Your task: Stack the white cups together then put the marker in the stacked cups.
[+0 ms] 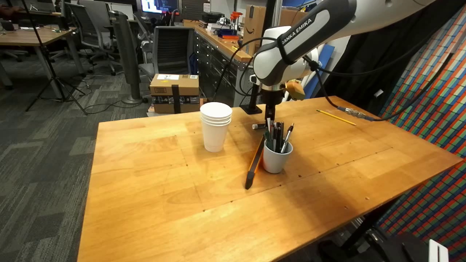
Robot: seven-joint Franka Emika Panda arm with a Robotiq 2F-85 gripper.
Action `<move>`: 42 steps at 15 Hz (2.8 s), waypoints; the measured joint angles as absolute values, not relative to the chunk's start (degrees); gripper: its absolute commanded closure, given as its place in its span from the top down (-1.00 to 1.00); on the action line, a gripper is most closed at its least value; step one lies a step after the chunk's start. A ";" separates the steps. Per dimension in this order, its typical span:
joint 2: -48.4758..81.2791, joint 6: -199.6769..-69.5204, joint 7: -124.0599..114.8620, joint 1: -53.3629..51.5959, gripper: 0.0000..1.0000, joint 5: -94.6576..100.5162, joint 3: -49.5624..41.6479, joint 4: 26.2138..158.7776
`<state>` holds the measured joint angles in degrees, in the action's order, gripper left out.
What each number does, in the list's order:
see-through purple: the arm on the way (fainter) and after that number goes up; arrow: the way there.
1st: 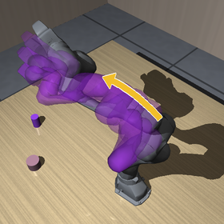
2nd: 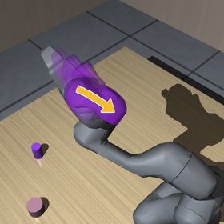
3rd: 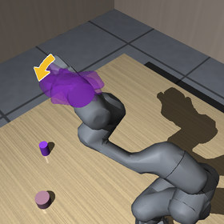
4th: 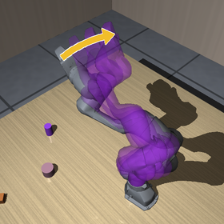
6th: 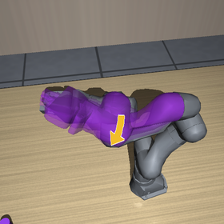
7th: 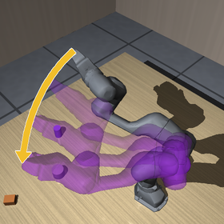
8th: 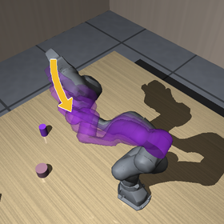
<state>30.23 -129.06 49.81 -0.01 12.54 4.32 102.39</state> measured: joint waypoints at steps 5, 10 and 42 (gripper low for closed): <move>29.76 -128.93 47.99 -0.13 -0.73 12.54 4.47 102.13; 29.53 -128.45 45.96 -0.28 -0.84 12.48 4.66 102.08; 10.88 -128.76 22.14 -3.82 -0.84 0.28 8.15 106.08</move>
